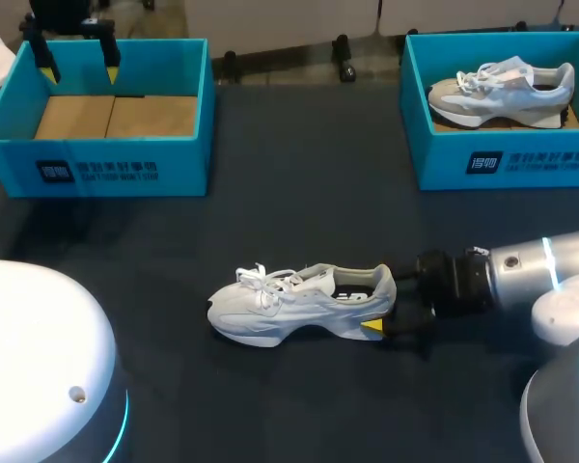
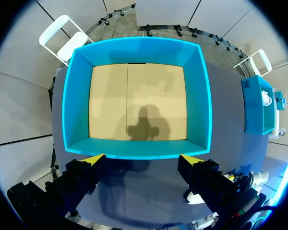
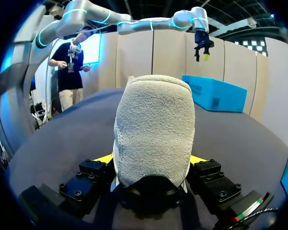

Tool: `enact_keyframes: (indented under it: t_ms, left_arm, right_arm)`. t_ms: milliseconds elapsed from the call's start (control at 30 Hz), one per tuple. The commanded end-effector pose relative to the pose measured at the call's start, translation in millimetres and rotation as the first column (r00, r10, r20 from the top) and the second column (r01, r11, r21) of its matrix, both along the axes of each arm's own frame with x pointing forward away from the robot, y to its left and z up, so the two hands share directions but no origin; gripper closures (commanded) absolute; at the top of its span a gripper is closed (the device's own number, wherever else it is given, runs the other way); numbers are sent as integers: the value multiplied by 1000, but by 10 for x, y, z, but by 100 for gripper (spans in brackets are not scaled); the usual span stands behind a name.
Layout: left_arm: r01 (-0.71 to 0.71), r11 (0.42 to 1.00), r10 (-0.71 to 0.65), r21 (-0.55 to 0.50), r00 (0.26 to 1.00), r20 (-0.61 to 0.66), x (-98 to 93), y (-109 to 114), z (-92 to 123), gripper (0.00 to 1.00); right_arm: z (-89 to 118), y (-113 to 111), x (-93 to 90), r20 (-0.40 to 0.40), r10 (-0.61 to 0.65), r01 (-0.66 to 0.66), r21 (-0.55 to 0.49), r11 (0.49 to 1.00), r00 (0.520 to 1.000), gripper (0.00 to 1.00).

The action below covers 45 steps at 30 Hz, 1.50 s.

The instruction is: Take the shoe out of the shoebox, open the shoe tongue, remove and reinsert the insole, then place the shoe into the shoebox

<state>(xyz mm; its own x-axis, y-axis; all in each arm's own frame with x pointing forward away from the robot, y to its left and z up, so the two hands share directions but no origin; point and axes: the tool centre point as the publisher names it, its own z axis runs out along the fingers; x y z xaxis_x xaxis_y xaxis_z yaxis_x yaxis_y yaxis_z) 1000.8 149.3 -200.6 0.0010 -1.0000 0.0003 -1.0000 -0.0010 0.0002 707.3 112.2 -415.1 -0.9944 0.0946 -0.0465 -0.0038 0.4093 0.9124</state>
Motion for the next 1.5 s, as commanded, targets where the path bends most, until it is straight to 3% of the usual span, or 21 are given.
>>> enact_keyframes:
  t_ms: [33,500,1433,1500]
  left_arm:
    - [0,1000,0,0,1000,0,-3,2,3,0]
    - [0,1000,0,0,1000,0,-3,2,3,0]
    - [0,1000,0,0,1000,0,-3,2,3,0]
    - [-13,1000,13,22,1000,24,-105,-36,-7,0]
  right_arm:
    - [7,17,45,4,14,-14,-11,1000,1000,100]
    - [23,-157,123,10,45,-45,-44,998,999,100]
    - [-3,-151,119,-5,58,-59,-46,997,998,100]
    - [-3,-151,119,-5,58,-59,-46,997,998,100]
